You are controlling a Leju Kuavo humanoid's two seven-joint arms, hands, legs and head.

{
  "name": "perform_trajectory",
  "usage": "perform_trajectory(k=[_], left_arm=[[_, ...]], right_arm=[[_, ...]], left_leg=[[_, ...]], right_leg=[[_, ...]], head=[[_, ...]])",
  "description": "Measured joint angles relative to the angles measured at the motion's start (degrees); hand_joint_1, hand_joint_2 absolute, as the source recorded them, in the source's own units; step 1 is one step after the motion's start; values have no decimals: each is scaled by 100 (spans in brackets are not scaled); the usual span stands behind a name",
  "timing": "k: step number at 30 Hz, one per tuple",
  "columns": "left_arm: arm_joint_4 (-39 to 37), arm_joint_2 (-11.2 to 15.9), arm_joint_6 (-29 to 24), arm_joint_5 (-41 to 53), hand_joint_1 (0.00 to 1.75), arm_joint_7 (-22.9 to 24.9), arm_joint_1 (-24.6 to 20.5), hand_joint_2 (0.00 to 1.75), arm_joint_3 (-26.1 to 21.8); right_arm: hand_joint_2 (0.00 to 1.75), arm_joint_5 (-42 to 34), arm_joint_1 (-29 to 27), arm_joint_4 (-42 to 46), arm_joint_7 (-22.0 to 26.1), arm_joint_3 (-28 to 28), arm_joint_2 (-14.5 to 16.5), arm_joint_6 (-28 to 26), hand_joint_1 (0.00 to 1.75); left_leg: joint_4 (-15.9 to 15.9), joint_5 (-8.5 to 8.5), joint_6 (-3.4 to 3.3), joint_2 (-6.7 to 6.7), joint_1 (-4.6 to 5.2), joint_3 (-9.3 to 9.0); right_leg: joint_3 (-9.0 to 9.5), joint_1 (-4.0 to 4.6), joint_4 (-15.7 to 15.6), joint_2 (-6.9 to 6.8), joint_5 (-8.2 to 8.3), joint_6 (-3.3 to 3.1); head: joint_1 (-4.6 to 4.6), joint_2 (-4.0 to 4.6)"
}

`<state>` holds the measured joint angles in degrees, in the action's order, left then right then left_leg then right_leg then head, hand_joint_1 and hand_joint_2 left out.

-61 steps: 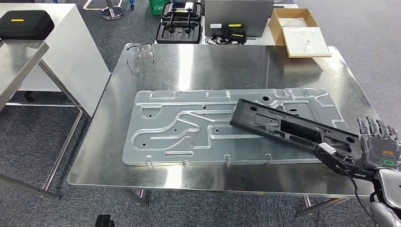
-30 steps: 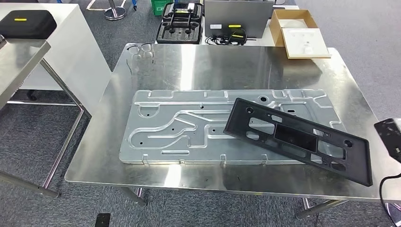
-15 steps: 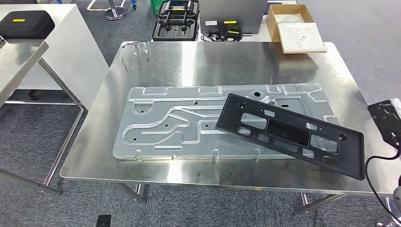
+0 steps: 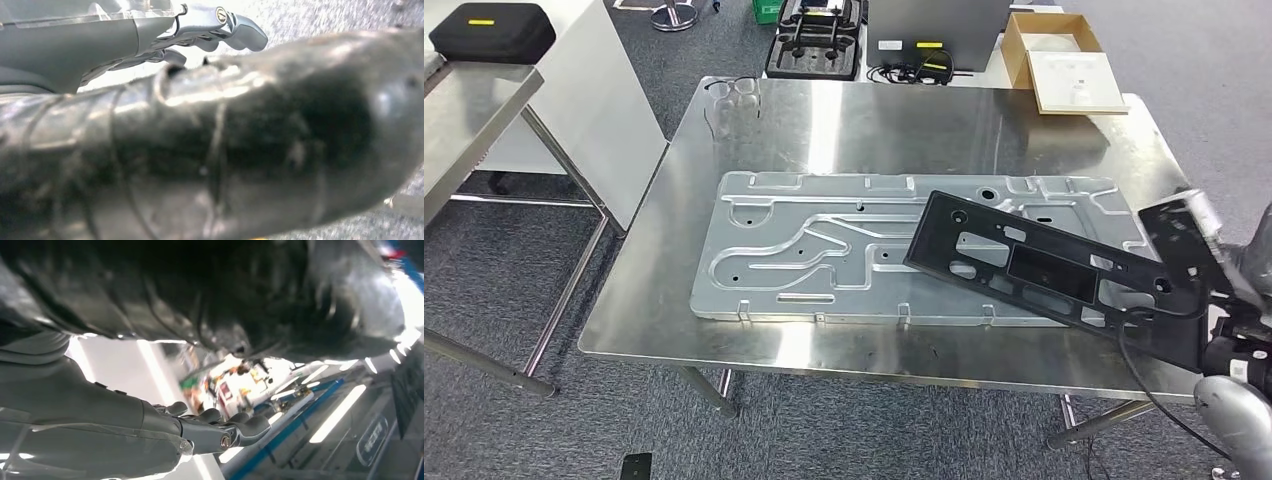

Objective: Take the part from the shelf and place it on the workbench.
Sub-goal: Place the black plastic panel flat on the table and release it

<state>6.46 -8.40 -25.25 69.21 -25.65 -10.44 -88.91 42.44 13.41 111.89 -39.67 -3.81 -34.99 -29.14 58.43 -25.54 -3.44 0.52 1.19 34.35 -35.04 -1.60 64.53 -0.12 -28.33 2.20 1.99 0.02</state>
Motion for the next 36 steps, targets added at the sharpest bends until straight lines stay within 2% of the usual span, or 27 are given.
perform_trajectory(k=[1, 2, 5, 6, 8, 10, 11, 12, 13, 15, 16, 17, 20, 21, 22, 23, 25, 26, 27, 28, 30, 31, 32, 34, 36], left_arm=[[-1, -6, 2, -16, 0, -3, 0, 0, -1], [-1, -11, 3, -28, 0, -5, 2, 0, -2], [-1, -14, 3, -43, 0, -11, 12, 0, -6], [-1, -14, 3, -46, 0, -13, 13, 0, -9], [-1, -14, 3, -47, 0, -17, 14, 0, -15], [-1, -18, 3, -47, 0, -19, 19, 0, -18], [-1, -19, 3, -47, 0, -19, 22, 0, -19], [-1, -21, 3, -47, 0, -19, 24, 0, -20], [-1, -21, 3, -47, 0, -19, 25, 0, -21], [-1, -21, 3, -47, 0, -20, 20, 0, -23], [-1, -21, 3, -47, 0, -23, 14, 0, -23], [-1, -21, 3, -47, 0, -27, 9, 0, -25], [-1, -25, 3, -43, 0, -37, 15, 0, -28], [-1, -30, 3, -38, 0, -38, 17, 0, -30], [-1, -34, 3, -33, 0, -39, 18, 0, -31], [-1, -39, 3, -27, 0, -40, 16, 0, -32], [-1, -39, 3, -18, 0, -42, 13, 0, -33], [-1, -39, 3, -15, 0, -42, 13, 0, -34], [-1, -40, 3, -12, 0, -42, 13, 0, -34], [-1, -41, 3, -11, 0, -42, 14, 0, -36], [-1, -47, 3, -10, 0, -41, 15, 0, -37], [-1, -54, 3, -10, 0, -43, 14, 0, -38], [-1, -60, 7, -13, 0, -45, 13, 0, -38], [-1, -69, 26, -26, 0, -59, 14, 0, -39], [-1, -66, 45, -61, 0, -81, 23, 0, -40]], right_arm=[[0, -142, 53, 26, 0, -59, 2, -174, 0], [0, -253, 93, 51, 3, -122, 1, -330, 0], [0, -401, 195, 125, 13, -355, -3, -617, 0], [0, -415, 233, 146, 13, -424, -3, -653, 0], [0, -422, 290, 184, 14, -527, -4, -671, 0], [0, -425, 318, 204, 14, -609, -4, -674, 0], [0, -427, 325, 207, 14, -644, -4, -674, 0], [0, -429, 328, 212, 13, -675, -4, -675, 0], [0, -430, 330, 221, 13, -701, -4, -676, 0], [0, -439, 344, 250, 14, -732, -4, -687, 0], [0, -465, 357, 264, 21, -745, -4, -714, 0], [0, -517, 374, 276, 51, -761, -4, -762, 0], [0, -847, 412, 321, 364, -814, 10, -962, 0], [0, -982, 414, 347, 520, -824, 26, -1001, 0], [0, -1107, 414, 376, 677, -827, 51, -1023, 0], [0, -1226, 414, 408, 834, -827, 88, -1035, 0], [0, -1450, 405, 485, 1161, -816, 202, -1047, 0], [0, -1561, 393, 529, 1334, -796, 281, -1051, 0], [0, -1671, 376, 576, 1493, -765, 364, -1053, 0], [0, -1776, 359, 625, 1633, -721, 449, -1054, 0], [0, -1977, 340, 734, 1850, -598, 607, -1057, 0], [0, -2079, 330, 797, 1934, -523, 680, -1059, 0], [0, -2201, 323, 868, 2012, -437, 754, -1063, 0], [0, -2505, 305, 1029, 2143, -252, 897, -1071, 0], [0, -2853, 287, 1202, 2204, -71, 1026, -1075, 0]], left_leg=[[50, -7, 23, -1, 8, 40], [87, -6, 50, -2, 15, 74], [121, 13, 135, -7, 15, 130], [195, -65, 175, -16, 9, 168], [674, -434, 266, -33, -32, 366], [1406, -848, 333, -36, -85, 645], [1621, -932, 350, -36, -108, 704], [1627, -912, 360, -36, -124, 656], [1395, -800, 360, -36, -133, 482], [562, -537, 333, -46, -136, -58], [229, -452, 308, -54, -122, -253], [42, -419, 280, -62, -107, -353], [-39, -320, 172, -64, -85, -333], [-67, -262, 126, -54, -88, -319], [-94, -201, 79, -42, -93, -295], [-107, -150, 40, -30, -94, -262], [-99, -81, -7, -15, -68, -159], [-90, -51, -16, -11, -51, -108], [-77, -24, -18, -9, -37, -61], [-57, -2, -16, -9, -25, -17], [6, 22, 1, -12, -15, 65], [36, 33, 18, -13, -11, 94], [58, 46, 42, -16, -7, 114], [68, 93, 102, -19, -5, 129], [103, 68, 172, -31, -5, 168]], right_leg=[[125, 12, -248, 2, 69, -26], [169, 28, -365, 5, 86, -57], [129, 27, -394, 11, 151, -163], [113, 11, -408, 7, 182, -202], [54, -14, -428, -4, 248, -255], [-40, -19, -425, -9, 313, -265], [-90, -22, -421, -9, 346, -258], [-136, -26, -418, -8, 378, -246], [-174, -33, -415, -6, 409, -228], [-218, -46, -417, -1, 466, -176], [-222, -47, -425, 1, 495, -141], [-220, -47, -439, 0, 522, -102], [-216, -51, -493, -2, 591, 22], [-242, -55, -457, -2, 537, 46], [-300, -59, -332, -1, 395, 55], [-393, -58, -86, -1, 167, 50], [-610, -39, 628, 2, -325, 42], [-656, -30, 905, 2, -454, 41], [-612, -19, 1001, 2, -470, 35], [-462, -6, 881, 2, -389, 21], [57, 30, 170, 0, -176, -34], [259, 57, -145, 0, -93, -65], [386, 80, -362, 1, -59, -93], [398, 108, -448, 5, -11, -146], [363, 70, -493, 0, 46, -219]], head=[[2, -1], [4, 0], [7, 0], [14, 0], [35, 1], [49, 1], [49, 1], [50, 1], [50, 0], [50, 0], [47, 0], [48, 0], [43, 0], [39, 0], [38, 0], [33, 0], [28, 1], [27, 1], [27, 1], [28, 1], [28, 1], [30, 1], [29, 0], [29, 0], [28, 1]])
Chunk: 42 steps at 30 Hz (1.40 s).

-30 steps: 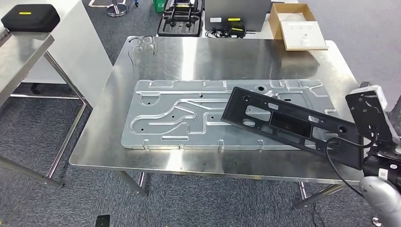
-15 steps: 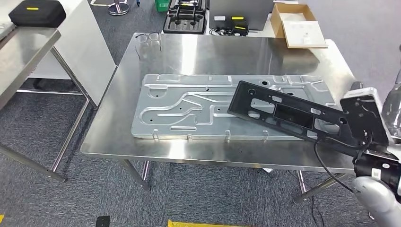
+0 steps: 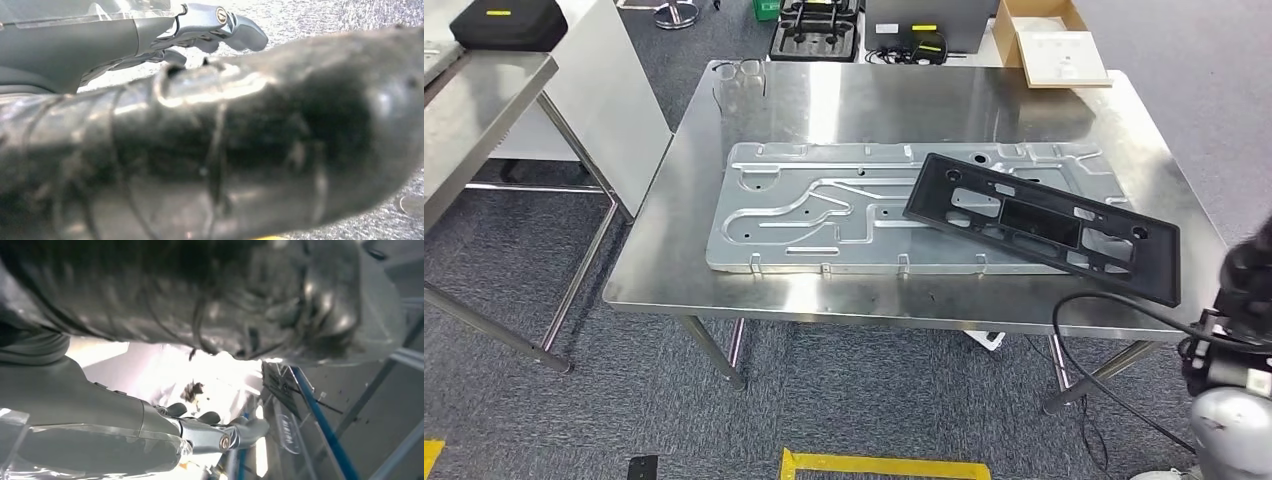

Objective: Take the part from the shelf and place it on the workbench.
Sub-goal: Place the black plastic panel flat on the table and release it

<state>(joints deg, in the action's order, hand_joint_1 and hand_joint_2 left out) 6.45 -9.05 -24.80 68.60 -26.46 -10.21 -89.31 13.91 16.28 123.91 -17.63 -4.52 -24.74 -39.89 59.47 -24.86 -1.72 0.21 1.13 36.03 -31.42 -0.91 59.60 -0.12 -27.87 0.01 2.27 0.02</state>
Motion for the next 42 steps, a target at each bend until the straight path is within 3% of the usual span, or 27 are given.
perform_trajectory(k=[2, 4, 5, 6, 7, 8, 10, 11, 13, 15, 16, 19, 20, 21, 22, 23, 25, 27, 30, 31, 33, 35, 36, 37, 38, 40, 42], left_arm=[[0, 3, 8, -52, 0, -18, 12, 0, 0], [0, 3, 15, -86, 0, -24, 24, 0, -1], [0, 3, 18, -95, 0, -24, 29, 0, -2], [0, 3, 22, -105, 0, -25, 31, 0, -2], [0, 3, 26, -116, 0, -25, 32, 0, -2], [0, 3, 32, -127, 0, -25, 33, 0, -2], [0, 4, 42, -142, 0, -27, 26, 0, -2], [0, 4, 47, -149, 0, -29, 21, 0, -2], [0, 5, 51, -164, 0, -36, 17, 0, -2], [0, 3, 55, -186, 0, -40, 21, 0, -2], [0, 1, 57, -197, 0, -42, 23, 0, -2], [0, -2, 58, -233, 0, -46, 22, 0, -2], [0, -2, 58, -248, 0, -46, 22, 0, -3], [0, -2, 58, -263, 0, -46, 23, 0, -3], [0, -2, 58, -275, 0, -44, 24, 0, -4], [0, -2, 58, -288, 0, -40, 25, 0, -5], [0, -2, 58, -320, 0, -32, 25, 0, -6], [0, -3, 58, -370, 0, -31, 24, 0, -7], [0, 1, 60, -457, 0, -40, 29, 0, -7], [0, 3, 61, -479, 0, -48, 31, 0, -7], [0, 7, 69, -503, 0, -61, 34, 0, -7], [0, 7, 77, -508, 0, -67, 35, 0, -7], [0, 7, 80, -508, 0, -68, 35, 0, -7], [0, 6, 84, -508, 0, -70, 35, 0, -7], [0, 5, 88, -508, 0, -74, 34, 0, -7], [0, 8, 93, -509, 0, -81, 25, 0, -7], [0, 19, 93, -516, 0, -86, 11, 0, -7]], right_arm=[[0, -280, -24, 180, 1, 165, 106, -2, 0], [0, -420, -47, 352, -15, 331, 202, -3, 0], [0, -415, -69, 435, -34, 425, 249, -2, 0], [0, -359, -96, 511, -59, 518, 290, -2, 0], [0, -270, -125, 584, -90, 608, 322, -2, 0], [0, -158, -153, 649, -122, 686, 352, -2, 0], [0, 11, -189, 761, -159, 808, 398, -1, 0], [0, 54, -201, 811, -164, 861, 422, -1, 0], [0, 65, -235, 881, -164, 942, 468, 0, 0], [0, 15, -282, 926, -153, 1006, 506, 1, 0], [0, -29, -301, 947, -146, 1038, 519, 2, 0], [0, -205, -346, 1001, -114, 1107, 550, 1, 0], [0, -268, -367, 1015, -100, 1120, 560, 1, 0], [0, -328, -387, 1027, -87, 1130, 570, 1, 0], [0, -376, -403, 1041, -77, 1138, 580, 1, 0], [0, -412, -415, 1058, -63, 1144, 589, 1, 0], [0, -451, -433, 1109, -31, 1152, 598, 2, 0], [0, -467, -461, 1188, -2, 1161, 601, 3, 0], [0, -453, -508, 1304, -1, 1167, 601, 5, 0], [0, -420, -520, 1334, -17, 1166, 601, 9, 0], [0, -311, -538, 1389, -62, 1165, 600, 16, 0], [0, -198, -549, 1427, -114, 1164, 599, 20, 0], [0, -153, -555, 1439, -139, 1164, 598, 20, 0], [0, -121, -563, 1450, -163, 1164, 598, 20, 0], [0, -103, -570, 1462, -181, 1164, 598, 20, 0], [0, -115, -577, 1493, -201, 1164, 597, 20, 0], [0, -206, -578, 1526, -188, 1164, 595, 19, 0]], left_leg=[[323, -324, 90, -16, -26, 136], [990, -809, 173, -20, -85, 351], [1281, -953, 202, -20, -113, 414], [1411, -982, 220, -19, -133, 396], [1346, -909, 229, -19, -146, 281], [1075, -766, 226, -20, -153, 58], [271, -569, 184, -29, -144, -491], [-22, -526, 153, -34, -130, -676], [-227, -522, 92, -40, -92, -764], [-280, -436, 8, -25, -97, -727], [-313, -376, -44, -10, -106, -708], [-353, -217, -156, 32, -104, -577], [-342, -177, -165, 37, -93, -514], [-324, -143, -165, 40, -82, -449], [-296, -113, -159, 41, -74, -381], [-256, -92, -151, 42, -70, -315], [-146, -76, -125, 39, -62, -196], [-47, -60, -76, 31, -47, -118], [7, -9, 14, 17, -42, -57], [64, -73, 51, 10, -47, -10], [454, -443, 133, -4, -74, 167], [1133, -902, 201, -5, -104, 392], [1398, -1013, 218, -5, -115, 445], [1491, -1006, 222, -5, -121, 410], [1383, -900, 214, -5, -122, 275], [675, -635, 157, -11, -117, -242], [14, -547, 86, -17, -86, -666]], right_leg=[[-79, -43, -27, -6, 88, -70], [-196, -50, -24, -5, 169, -98], [-259, -52, -20, -4, 212, -94], [-320, -55, -16, -4, 252, -85], [-375, -59, -11, -2, 291, -72], [-422, -63, -8, 1, 328, -55], [-483, -66, -4, 6, 393, -6], [-496, -66, -10, 7, 427, 29], [-500, -71, -35, 5, 496, 109], [-507, -76, -49, 6, 515, 182], [-540, -75, 17, 7, 419, 202], [-808, -69, 841, 8, -303, 208], [-901, -69, 1204, 8, -500, 214], [-937, -68, 1454, 8, -578, 222], [-889, -68, 1533, 7, -542, 226], [-737, -69, 1398, 7, -416, 225], [-208, -63, 668, 5, -182, 208], [116, -37, 130, 10, -143, 161], [74, -31, 48, 14, -109, 57], [36, -42, 44, 12, -67, 14], [-67, -60, 31, 3, 26, -65], [-192, -54, 36, 1, 114, -95], [-257, -51, 42, 1, 159, -93], [-321, -48, 49, 2, 201, -89], [-380, -46, 59, 3, 241, -82], [-468, -42, 72, 6, 314, -58], [-508, -40, 62, 5, 387, -6]], head=[[9, 0], [19, 0], [20, 0], [19, 0], [20, 0], [20, -1], [20, -1], [17, -1], [22, 0], [30, -1], [26, -1], [17, 0], [16, 0], [16, 0], [16, 0], [16, 0], [16, -1], [17, 0], [11, -1], [19, -1], [38, -1], [54, -1], [54, -1], [53, -1], [54, -1], [55, -1], [51, 0]])
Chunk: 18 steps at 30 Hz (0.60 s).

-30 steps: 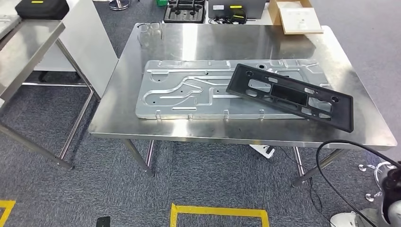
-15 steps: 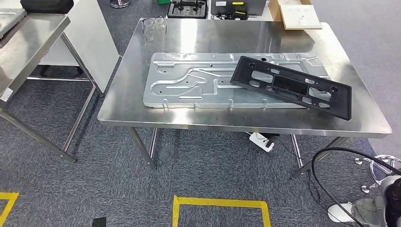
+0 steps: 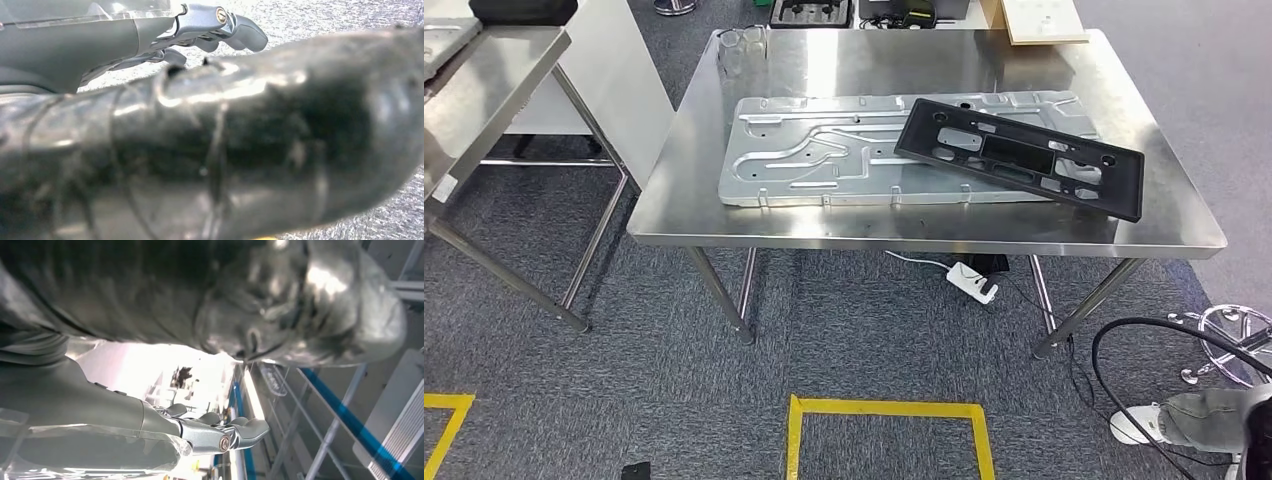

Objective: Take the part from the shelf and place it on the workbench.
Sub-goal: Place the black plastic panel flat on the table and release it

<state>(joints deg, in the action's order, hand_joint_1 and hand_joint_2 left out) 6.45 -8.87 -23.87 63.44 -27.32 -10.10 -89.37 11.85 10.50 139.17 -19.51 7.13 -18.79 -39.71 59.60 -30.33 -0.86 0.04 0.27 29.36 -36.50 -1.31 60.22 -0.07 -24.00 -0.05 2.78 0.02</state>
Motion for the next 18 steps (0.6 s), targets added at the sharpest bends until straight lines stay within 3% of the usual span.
perform_trajectory(k=[1, 4, 6, 8, 9, 10, 11, 12, 13, 15, 16, 18], left_arm=[[0, 5, 0, -6, 0, -2, -5, 0, 0], [0, 3, -1, -28, 0, -4, 0, 0, 0], [0, -4, -1, -36, 0, -5, 5, 0, 0], [0, -4, 0, -43, 0, -6, 5, 0, 0], [0, -3, 0, -46, 0, -7, 5, 0, 0], [0, -3, 0, -49, 0, -7, 5, 0, 0], [0, -3, 0, -50, 0, -7, 5, 0, 0], [0, -4, 0, -51, 0, -7, 6, 0, -1], [0, -4, 0, -52, 0, -7, 6, 0, -1], [0, -5, 0, -53, 0, -9, 5, 0, -2], [0, -5, 0, -51, 0, -10, 5, 0, -2], [0, -4, 0, -26, 0, -10, 9, 0, -2]], right_arm=[[0, -53, -1, 10, 13, 0, -1, 0, 0], [0, -125, -6, 25, 42, 0, -7, 0, 0], [0, -123, -11, 36, 49, 0, -14, -1, 0], [0, -91, -19, 44, 50, 0, -18, -3, 0], [0, -72, -24, 46, 50, 0, -18, -3, 0], [0, -56, -27, 47, 48, 0, -18, -3, 0], [0, -47, -28, 48, 47, 0, -19, -3, 0], [0, -41, -27, 50, 45, 0, -19, -2, 0], [0, -39, -27, 55, 44, 0, -20, -2, 0], [0, -43, -24, 73, 45, -1, -21, -1, 0], [0, -52, -22, 84, 52, -2, -21, -1, 0], [0, -99, -23, 95, 97, -2, -19, -1, 0]], left_leg=[[-161, -9, -29, -3, 18, -76], [-283, 127, -115, 12, 18, -38], [-369, 271, -197, 43, -13, 19], [-370, 375, -247, 60, -7, 139], [-360, 422, -254, 64, -1, 210], [-342, 466, -250, 64, 3, 283], [-315, 505, -242, 64, 3, 358], [-273, 535, -227, 63, -1, 433], [-218, 557, -210, 60, -5, 504], [-107, 591, -157, 50, 3, 626], [-69, 611, -127, 45, 11, 662], [-50, 672, -60, 36, 14, 699]], right_leg=[[-3, -5, -14, -4, 39, 37], [-17, -5, -46, -7, 102, 149], [-132, 10, 227, 2, -206, 183], [-319, 4, 866, 6, -727, 193], [-377, 3, 1171, 5, -889, 203], [-367, 0, 1349, 5, -927, 216], [-265, -5, 1342, 4, -851, 229], [-58, -15, 1123, 3, -706, 239], [206, -27, 767, 2, -596, 243], [626, -11, 123, 6, -544, 215], [699, 3, -27, 10, -579, 188], [652, 12, -65, 13, -544, 107]], head=[[3, 0], [11, 0], [-11, 0], [-29, -1], [-30, -1], [-31, -1], [-31, -1], [-32, -1], [-32, -1], [-28, 0], [-28, 0], [-31, 0]])
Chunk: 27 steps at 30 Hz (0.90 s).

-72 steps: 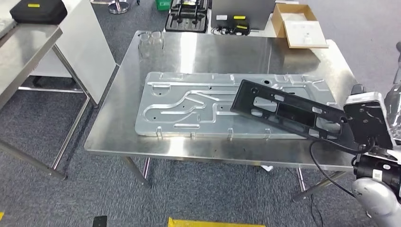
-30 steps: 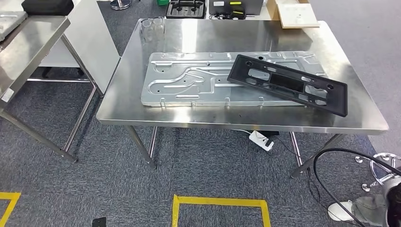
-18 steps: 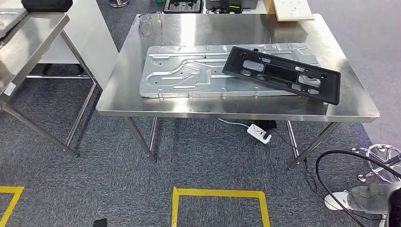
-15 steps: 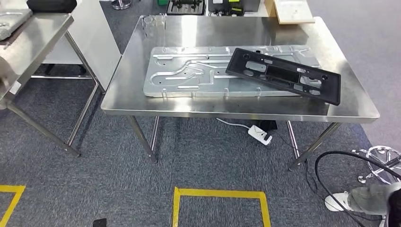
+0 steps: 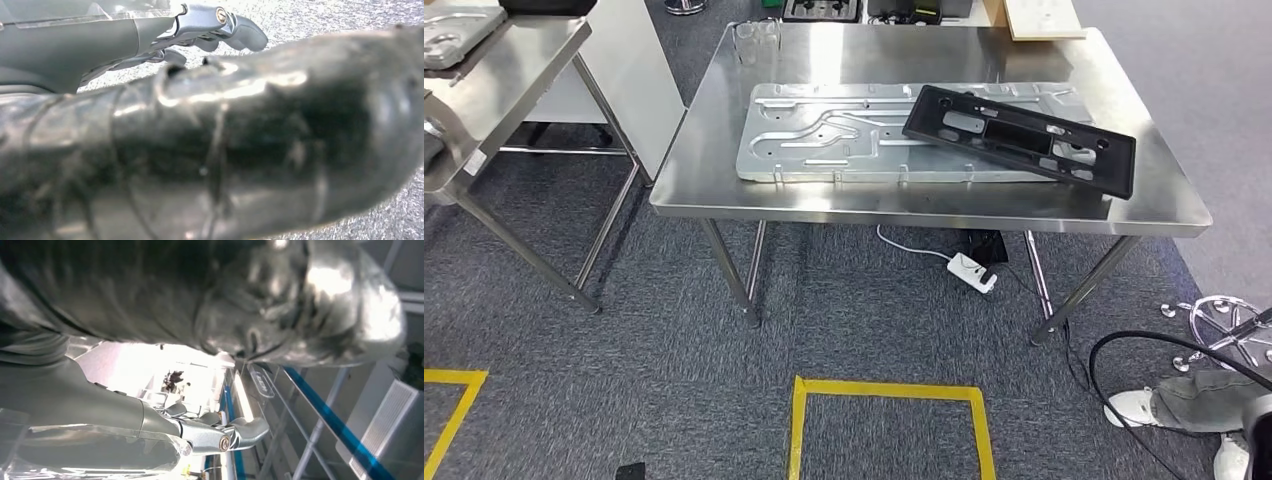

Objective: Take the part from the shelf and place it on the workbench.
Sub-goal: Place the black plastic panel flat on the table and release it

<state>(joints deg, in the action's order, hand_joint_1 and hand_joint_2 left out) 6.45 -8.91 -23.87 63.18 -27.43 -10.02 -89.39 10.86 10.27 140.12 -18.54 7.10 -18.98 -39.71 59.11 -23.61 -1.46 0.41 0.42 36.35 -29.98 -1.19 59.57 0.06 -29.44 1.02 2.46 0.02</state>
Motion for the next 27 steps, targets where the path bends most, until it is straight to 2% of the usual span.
perform_trajectory(k=[1, 2, 3, 5, 6, 7, 8, 9, 10, 11, 12, 13, 14, 16, 17, 18, 19, 21, 22, 23, 24, 25, 26, 27], left_arm=[[0, 1, 1, 22, 0, 1, 3, 0, 0], [0, 2, 3, 48, 0, 0, 7, 0, 0], [0, 2, 8, 72, 0, -1, 9, 0, 0], [0, 2, 19, 97, 0, -7, 10, 0, 0], [0, 0, 24, 103, 0, -11, 10, 0, 0], [0, -3, 27, 107, 0, -16, 10, 0, 0], [0, -6, 31, 112, 0, -23, 9, 0, 0], [0, -10, 37, 118, 0, -31, 6, 0, 0], [0, -12, 43, 126, 0, -37, 2, 0, 0], [0, -13, 49, 136, 0, -44, -5, 0, 0], [0, -13, 54, 146, 0, -49, -14, 0, 0], [0, -12, 56, 155, 0, -54, -23, 0, 0], [0, -11, 56, 164, 0, -55, -30, 0, 0], [0, -18, 49, 178, 0, -47, -27, 0, 0], [0, -23, 43, 190, 0, -38, -23, 0, 0], [0, -28, 36, 201, 0, -29, -19, 0, 0], [0, -32, 30, 211, 0, -22, -18, 0, 0], [0, -31, 20, 223, 0, -15, -21, 0, 0], [0, -31, 17, 225, 0, -14, -21, 0, 0], [0, -31, 15, 227, 0, -13, -20, 0, 0], [0, -32, 14, 229, 0, -11, -17, 0, 0], [0, -32, 12, 230, 0, -9, -15, 0, 0], [0, -33, 10, 231, 0, -8, -14, 0, 0], [0, -33, 8, 232, 0, -6, -14, 0, 0]], right_arm=[[0, -30, 5, 1, 43, -1, 3, 1, 0], [0, -63, 9, 1, 99, -3, 8, 2, 0], [0, -92, 13, 1, 160, -9, 16, 4, 0], [0, -128, 18, 1, 284, -50, 44, 7, 0], [0, -124, 18, 0, 337, -84, 67, 7, 0], [0, -98, 17, -2, 387, -123, 94, 6, 0], [0, -52, 17, -4, 433, -160, 122, 5, 0], [0, 6, 17, -6, 480, -196, 153, 5, 0], [0, 63, 19, -8, 531, -233, 183, 4, 0], [0, 104, 21, -8, 590, -274, 217, 4, 0], [0, 128, 27, -9, 659, -320, 258, 4, 0], [0, 140, 34, -13, 734, -373, 304, 4, 0], [0, 149, 41, -18, 806, -429, 351, 4, 0], [0, 198, 52, -40, 931, -556, 436, 5, 0], [0, 234, 57, -54, 975, -614, 468, 6, 0], [0, 271, 65, -69, 1008, -672, 498, 6, 0], [0, 300, 74, -86, 1030, -726, 527, 5, 0], [0, 328, 86, -127, 1050, -838, 591, 4, 0], [0, 330, 87, -150, 1056, -890, 618, 4, 0], [0, 330, 91, -175, 1062, -939, 641, 4, 0], [0, 330, 99, -199, 1067, -985, 661, 4, 0], [0, 330, 113, -222, 1074, -1030, 677, 5, 0], [0, 330, 132, -243, 1079, -1074, 692, 5, 0], [0, 330, 147, -261, 1083, -1113, 706, 5, 0]], left_leg=[[26, -15, 33, -7, -9, 33], [117, -115, 70, -15, -19, 86], [305, -304, 105, -21, -32, 168], [945, -830, 164, -25, -53, 378], [1265, -1011, 180, -25, -60, 452], [1466, -1074, 187, -24, -63, 459], [1489, -1018, 185, -25, -64, 376], [1320, -877, 172, -25, -63, 195], [982, -719, 149, -27, -60, -76], [568, -637, 117, -30, -49, -365], [198, -610, 86, -33, -34, -607], [-66, -629, 59, -37, -17, -754], [-195, -664, 37, -39, 2, -802], [-267, -601, -10, -33, -2, -776], [-302, -543, -45, -25, -13, -763], [-337, -477, -86, -13, -28, -740], [-356, -411, -120, -2, -39, -699], [-346, -308, -157, 7, -29, -570], [-331, -261, -154, 7, -26, -495], [-307, -221, -144, 7, -26, -418], [-272, -188, -130, 6, -30, -343], [-223, -163, -111, 3, -35, -270], [-166, -146, -89, 0, -35, -200], [-108, -133, -64, -4, -31, -138]], right_leg=[[-38, -7, -12, -6, 37, -42], [-87, -17, -21, -14, 87, -91], [-148, -27, -31, -22, 139, -134], [-279, -27, -28, -29, 240, -174], [-346, -24, -26, -30, 292, -178], [-417, -22, -22, -29, 347, -173], [-482, -20, -18, -29, 400, -167], [-539, -19, -14, -27, 450, -158], [-591, -17, -12, -27, 496, -147], [-631, -10, -11, -27, 538, -130], [-660, -6, -12, -29, 579, -104], [-678, -6, -17, -35, 620, -73], [-688, -9, -28, -41, 661, -38], [-690, -22, -40, -50, 715, 34], [-713, -21, 11, -47, 653, 58], [-769, -17, 161, -41, 491, 72], [-858, -16, 424, -35, 244, 77], [-1057, -11, 1117, -28, -253, 88], [-1095, -12, 1376, -27, -356, 99], [-1040, -17, 1454, -28, -332, 109], [-882, -24, 1327, -28, -220, 116], [-625, -35, 1006, -29, -74, 120], [-350, -41, 613, -29, -11, 121], [-149, -31, 300, -25, 22, 111]], head=[[-5, 0], [1, 0], [7, 0], [21, 0], [22, 0], [22, -1], [23, -1], [24, -1], [24, -1], [24, 0], [22, 0], [22, 0], [21, 0], [19, 0], [15, 0], [6, 0], [-3, -1], [-16, -1], [-16, -1], [-15, -1], [-16, -1], [-16, -1], [-17, 0], [-15, 0]])
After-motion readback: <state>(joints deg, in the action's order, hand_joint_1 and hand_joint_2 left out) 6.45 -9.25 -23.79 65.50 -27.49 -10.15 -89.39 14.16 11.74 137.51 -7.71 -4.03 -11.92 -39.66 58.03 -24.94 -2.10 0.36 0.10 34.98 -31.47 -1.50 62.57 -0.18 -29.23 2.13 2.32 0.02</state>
